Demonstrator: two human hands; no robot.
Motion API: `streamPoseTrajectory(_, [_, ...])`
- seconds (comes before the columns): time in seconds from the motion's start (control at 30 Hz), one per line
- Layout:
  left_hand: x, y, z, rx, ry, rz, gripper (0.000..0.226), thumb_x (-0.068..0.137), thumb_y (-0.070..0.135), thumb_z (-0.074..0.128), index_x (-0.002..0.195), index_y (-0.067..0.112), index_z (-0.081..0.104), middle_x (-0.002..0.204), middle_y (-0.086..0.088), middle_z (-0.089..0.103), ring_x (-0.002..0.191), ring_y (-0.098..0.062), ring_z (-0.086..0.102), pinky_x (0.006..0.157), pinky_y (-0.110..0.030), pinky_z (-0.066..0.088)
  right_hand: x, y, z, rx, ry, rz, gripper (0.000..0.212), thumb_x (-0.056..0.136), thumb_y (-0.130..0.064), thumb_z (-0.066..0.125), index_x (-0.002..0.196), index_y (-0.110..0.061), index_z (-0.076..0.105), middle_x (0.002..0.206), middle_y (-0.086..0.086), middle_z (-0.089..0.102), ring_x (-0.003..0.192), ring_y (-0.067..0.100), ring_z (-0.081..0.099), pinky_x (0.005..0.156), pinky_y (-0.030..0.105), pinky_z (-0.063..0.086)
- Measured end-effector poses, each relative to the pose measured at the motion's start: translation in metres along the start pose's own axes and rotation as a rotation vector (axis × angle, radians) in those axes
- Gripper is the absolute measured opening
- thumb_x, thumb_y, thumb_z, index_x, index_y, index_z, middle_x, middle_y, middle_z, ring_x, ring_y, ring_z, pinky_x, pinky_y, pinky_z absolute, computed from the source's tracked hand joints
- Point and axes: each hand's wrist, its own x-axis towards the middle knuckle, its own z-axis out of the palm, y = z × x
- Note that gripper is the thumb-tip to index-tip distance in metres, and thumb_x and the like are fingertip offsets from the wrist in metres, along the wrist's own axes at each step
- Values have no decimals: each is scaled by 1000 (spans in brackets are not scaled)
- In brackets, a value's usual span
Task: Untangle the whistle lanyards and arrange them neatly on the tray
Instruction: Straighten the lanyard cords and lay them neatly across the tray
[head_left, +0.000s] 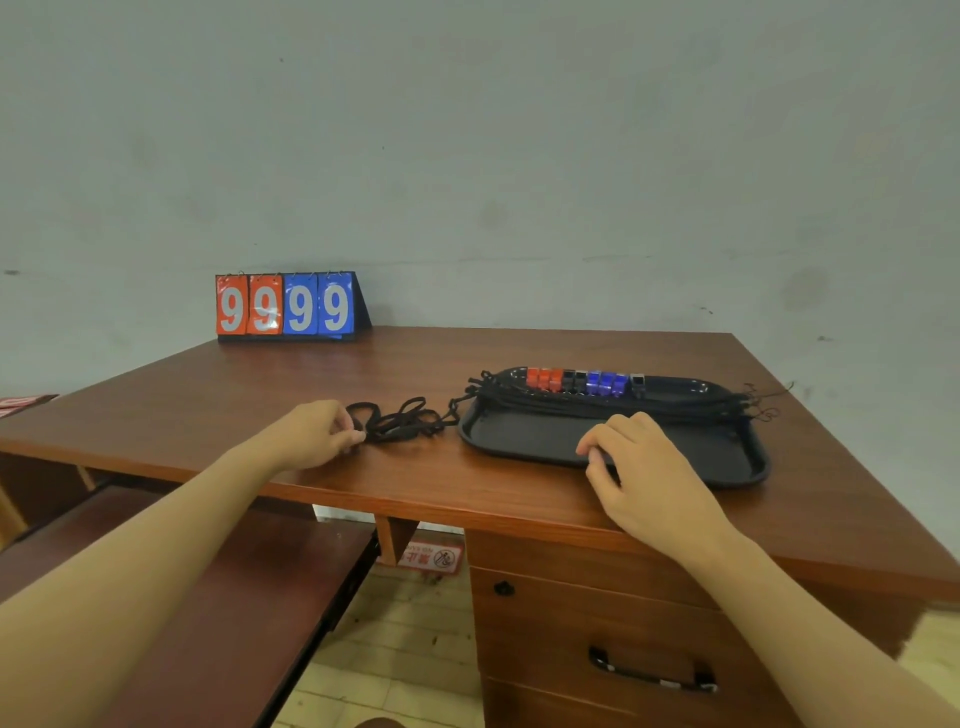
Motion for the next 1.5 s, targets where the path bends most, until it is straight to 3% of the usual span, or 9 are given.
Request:
streamPoseTrajectory(0.27, [7, 3, -7, 133, 83, -33, 23, 101, 37, 54, 119, 22, 53, 92, 1, 67, 83, -16, 66, 83, -39, 57, 0, 2, 2, 2, 9, 11, 16, 98, -26, 50, 106, -29, 64, 99, -17, 56, 96, 2, 43, 82, 18, 37])
streamPoseTrajectory(0.4, [10, 9, -9, 217, -57, -61, 40, 96, 45, 62, 125, 19, 55, 107, 2, 61, 94, -14, 59, 84, -29, 50, 0, 2, 3, 10, 14, 24, 15, 98, -26, 51, 105, -30, 64, 99, -18, 55, 97, 1, 43, 82, 17, 36])
streamPoseTrajectory(0.63, [12, 15, -16, 139, -56, -85, 32, 97, 19, 64, 127, 16, 54, 103, 0, 59, 95, -18, 61, 80, -28, 47, 1, 3, 4, 5, 30, 27, 15, 98, -26, 51, 105, -29, 64, 99, -16, 56, 96, 3, 44, 82, 17, 38])
streamPoseTrajectory(0.73, [11, 25, -20, -95, 53, -29, 22, 100, 16, 55, 122, 16, 58, 104, -1, 62, 92, -15, 60, 85, -31, 49, 0, 4, 4, 9, 35, 24, 15, 98, -25, 51, 105, -29, 64, 99, -16, 56, 97, 3, 45, 83, 18, 40])
streamPoseTrajectory(0.83, [1, 50, -30, -603, 173, -87, 15, 100, 20, 58, 108, 13, 68, 95, -5, 65, 88, -18, 61, 89, -37, 52, 1, 4, 4, 13, 36, 32, 16, 98, -25, 51, 107, -28, 63, 100, -16, 56, 98, 3, 44, 84, 18, 41])
streamPoseTrajectory(1.07, [-14, 99, -25, -1023, -157, 47, 28, 101, 7, 54, 125, 9, 67, 111, -6, 77, 104, -18, 74, 87, -28, 60, 1, 0, 0, 56, 68, 53, 17, 101, -33, 47, 111, -29, 61, 100, -16, 58, 98, 3, 47, 86, 21, 44])
streamPoseTrajectory(1.2, [-20, 145, -3, -895, -231, 194, 28, 99, 7, 59, 125, 14, 69, 113, -3, 77, 103, -12, 74, 99, -35, 56, 2, -4, -6, 134, 81, 101, 28, 101, -47, 42, 116, -31, 59, 97, -19, 56, 98, 0, 47, 86, 19, 42])
streamPoseTrajectory(1.37, [-33, 192, 26, -454, -16, 423, 19, 97, 30, 66, 113, 27, 75, 83, 14, 78, 83, 6, 72, 86, -18, 50, 0, -4, -7, 161, 61, 123, 41, 100, -56, 38, 127, -30, 54, 102, -17, 56, 104, 1, 45, 87, 21, 41])
streamPoseTrajectory(1.5, [-36, 210, 37, -396, 50, 489, 17, 98, 31, 64, 111, 25, 72, 87, 16, 75, 76, 7, 71, 74, -6, 41, -1, -2, -5, 86, 22, 80, 39, 100, -51, 44, 127, -25, 56, 103, -14, 58, 101, 6, 45, 87, 28, 46])
